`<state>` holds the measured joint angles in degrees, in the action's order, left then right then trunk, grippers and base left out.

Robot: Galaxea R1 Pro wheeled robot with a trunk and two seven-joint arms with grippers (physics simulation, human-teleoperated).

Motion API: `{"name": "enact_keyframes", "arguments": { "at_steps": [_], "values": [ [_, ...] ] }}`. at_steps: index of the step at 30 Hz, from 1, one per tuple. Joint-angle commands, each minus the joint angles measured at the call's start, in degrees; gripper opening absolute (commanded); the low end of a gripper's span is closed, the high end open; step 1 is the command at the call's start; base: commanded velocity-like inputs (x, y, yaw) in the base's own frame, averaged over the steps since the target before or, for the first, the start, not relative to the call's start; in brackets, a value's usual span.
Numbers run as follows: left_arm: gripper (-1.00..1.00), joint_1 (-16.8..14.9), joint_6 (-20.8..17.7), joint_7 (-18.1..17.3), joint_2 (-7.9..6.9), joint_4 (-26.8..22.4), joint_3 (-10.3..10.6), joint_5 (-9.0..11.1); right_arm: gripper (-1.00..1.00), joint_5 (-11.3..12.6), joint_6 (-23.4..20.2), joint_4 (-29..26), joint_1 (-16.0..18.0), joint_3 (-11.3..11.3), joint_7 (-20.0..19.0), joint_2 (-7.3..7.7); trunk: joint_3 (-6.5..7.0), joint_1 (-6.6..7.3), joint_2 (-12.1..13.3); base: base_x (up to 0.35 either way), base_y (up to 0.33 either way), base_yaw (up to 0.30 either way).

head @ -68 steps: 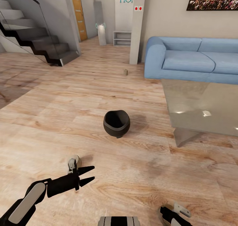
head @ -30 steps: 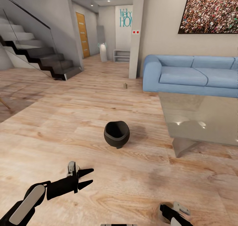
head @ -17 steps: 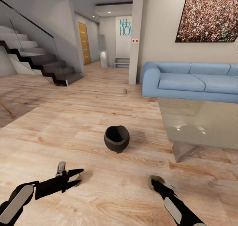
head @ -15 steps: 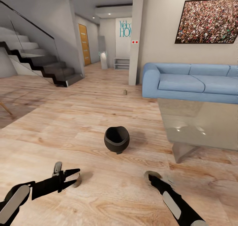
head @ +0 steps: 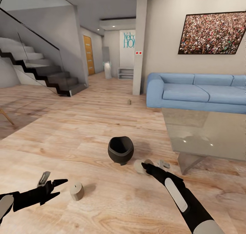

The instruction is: Place each of the two pumpkins and all three candles from the living room inside a cabinet in the living room (use any cabinet), then make sure every cabinet is closed, and position the cauldron so it is next to a table in the living room.

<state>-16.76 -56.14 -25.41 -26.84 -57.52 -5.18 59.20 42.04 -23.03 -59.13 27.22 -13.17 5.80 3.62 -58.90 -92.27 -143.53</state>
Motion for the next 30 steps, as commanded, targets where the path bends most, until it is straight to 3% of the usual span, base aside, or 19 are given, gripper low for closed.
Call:
{"name": "enact_keyframes", "arguments": {
  "at_steps": [1, 7, 13, 21, 24, 27, 30],
  "values": [
    [1.00, 0.0, -0.3, 0.8, 0.04, 0.0, -0.6, -0.4, -1.00, 0.6, 0.2, -0.2, 0.0, -0.2, -0.6, 0.03, 0.17, 0.03, 0.0, 0.000, 0.000, 0.000],
    [1.00, 0.0, -0.2, 6.7, 0.15, 0.0, -1.1, -0.4, -1.00, 0.3, 1.0, 0.1, 0.0, -0.2, -4.5, -0.01, 1.52, 0.19, 0.1, 0.000, 0.000, 0.021],
    [1.00, -0.3, 0.0, 12.2, 0.50, 0.0, -1.1, -0.4, -1.00, -0.4, 1.2, 0.3, 0.0, -0.3, -4.3, -0.01, 3.10, 0.34, 0.2, 0.000, 0.000, 0.213],
    [1.00, -0.4, 3.0, 25.4, 0.76, 0.0, -1.9, -0.3, -1.00, -0.3, 1.0, -0.4, 0.1, -0.4, -4.8, -0.06, 5.27, 0.55, 0.3, 0.000, 0.000, 0.249],
    [1.00, -0.5, 5.1, 28.2, 1.29, 0.0, -1.9, -0.4, -1.00, 0.0, 0.4, -3.2, 0.0, -1.6, -4.8, -0.06, 6.05, 0.85, 0.7, 0.000, 0.000, 0.250],
    [1.00, -0.5, 6.2, 31.4, 2.39, 0.0, -1.9, -0.6, -1.00, 0.3, -0.6, -8.7, 0.0, -3.9, -4.7, 0.03, 6.74, 1.51, 2.0, 0.000, 0.000, 0.248],
    [1.00, -2.0, 7.2, 36.3, 5.39, 0.3, -1.7, -1.7, -1.00, 0.6, -2.4, -14.4, 0.0, -4.7, -4.6, 0.05, 7.44, 2.17, 3.2, 0.000, 0.000, 0.247]
  ]
}}
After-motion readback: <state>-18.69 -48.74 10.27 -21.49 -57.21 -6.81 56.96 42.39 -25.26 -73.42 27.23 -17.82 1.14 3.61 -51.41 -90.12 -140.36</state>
